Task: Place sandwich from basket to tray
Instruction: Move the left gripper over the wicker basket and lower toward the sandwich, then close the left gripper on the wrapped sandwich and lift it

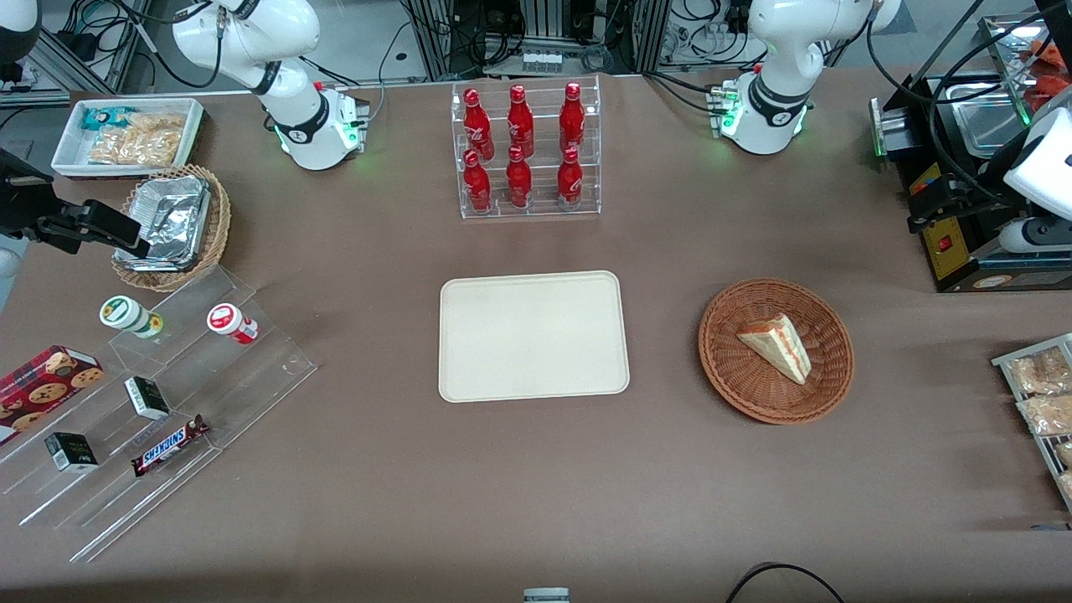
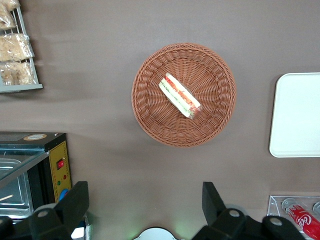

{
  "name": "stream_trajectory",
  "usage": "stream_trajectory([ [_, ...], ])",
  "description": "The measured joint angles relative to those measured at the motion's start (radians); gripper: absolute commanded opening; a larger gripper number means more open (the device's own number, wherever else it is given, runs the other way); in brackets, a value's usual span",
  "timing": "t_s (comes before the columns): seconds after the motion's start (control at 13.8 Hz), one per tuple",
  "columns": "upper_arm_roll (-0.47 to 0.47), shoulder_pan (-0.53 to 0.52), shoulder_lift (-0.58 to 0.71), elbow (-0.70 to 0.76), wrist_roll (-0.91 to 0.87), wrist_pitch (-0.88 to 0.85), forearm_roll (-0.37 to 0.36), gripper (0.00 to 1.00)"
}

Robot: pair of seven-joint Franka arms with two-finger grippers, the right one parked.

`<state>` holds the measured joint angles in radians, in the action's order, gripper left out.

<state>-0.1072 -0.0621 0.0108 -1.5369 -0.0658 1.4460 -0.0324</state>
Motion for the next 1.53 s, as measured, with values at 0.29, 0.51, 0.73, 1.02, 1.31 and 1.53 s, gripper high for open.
stream_trajectory([
  [0.29, 0.000, 0.000, -0.016, -0.026, -0.007, -0.008, 0.000, 1.00],
  [0.51, 0.000, 0.000, -0.072, -0.100, -0.009, 0.075, -0.001, 1.00],
  [0.73, -0.004, 0.000, -0.106, -0.268, -0.120, 0.325, -0.001, 1.00],
  [1.02, -0.045, 0.004, -0.110, -0.498, -0.470, 0.649, -0.001, 1.00],
  [1.31, -0.094, 0.005, -0.118, -0.671, -0.832, 0.947, -0.001, 1.00],
  [1.53, -0.109, 0.005, -0.160, -0.705, -0.910, 0.983, -0.001, 1.00],
])
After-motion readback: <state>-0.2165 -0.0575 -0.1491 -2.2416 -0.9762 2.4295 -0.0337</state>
